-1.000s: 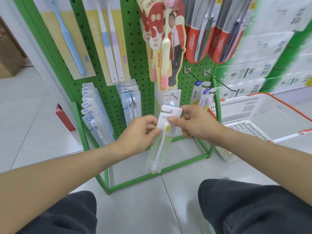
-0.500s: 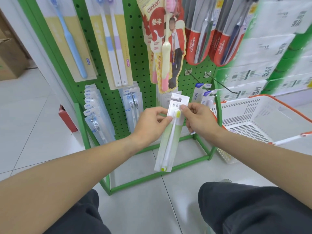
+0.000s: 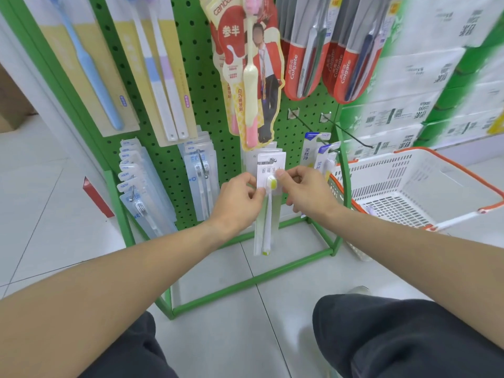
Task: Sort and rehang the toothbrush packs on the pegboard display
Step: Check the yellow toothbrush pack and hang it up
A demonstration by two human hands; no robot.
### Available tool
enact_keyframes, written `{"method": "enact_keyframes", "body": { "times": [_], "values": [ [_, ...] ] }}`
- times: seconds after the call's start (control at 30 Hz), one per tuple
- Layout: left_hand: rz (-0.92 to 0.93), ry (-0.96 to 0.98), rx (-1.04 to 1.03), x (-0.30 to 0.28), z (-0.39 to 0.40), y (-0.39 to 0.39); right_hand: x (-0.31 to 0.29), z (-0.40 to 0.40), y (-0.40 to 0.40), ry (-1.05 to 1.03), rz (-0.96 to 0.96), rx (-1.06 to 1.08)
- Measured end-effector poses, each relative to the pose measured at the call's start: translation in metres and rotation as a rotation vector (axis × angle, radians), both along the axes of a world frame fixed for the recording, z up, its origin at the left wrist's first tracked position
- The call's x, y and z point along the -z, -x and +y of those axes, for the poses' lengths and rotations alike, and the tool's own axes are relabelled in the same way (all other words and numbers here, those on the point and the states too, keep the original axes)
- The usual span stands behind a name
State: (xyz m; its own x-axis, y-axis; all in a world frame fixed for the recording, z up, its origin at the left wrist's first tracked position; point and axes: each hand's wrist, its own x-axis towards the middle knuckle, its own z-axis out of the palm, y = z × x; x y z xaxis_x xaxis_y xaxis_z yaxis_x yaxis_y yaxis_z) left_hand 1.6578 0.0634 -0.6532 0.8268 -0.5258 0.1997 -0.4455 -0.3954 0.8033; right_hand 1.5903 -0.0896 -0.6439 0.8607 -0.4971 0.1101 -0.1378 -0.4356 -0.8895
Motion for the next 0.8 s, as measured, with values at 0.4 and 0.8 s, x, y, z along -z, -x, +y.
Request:
{"method": "enact_keyframes", "body": {
  "times": [0.4,0.8],
  "values": [
    [-0.119,-0.038,-0.032,0.007,-0.003,-0.019,-0.004,-0.058,0.006,-0.147,-0.009,0.563],
    [-0.237,-0.078,-0.127,0.003,-0.013,-0.015,-0.015,-0.055,0.008,-0.009,-0.006,0.383]
  ]
}}
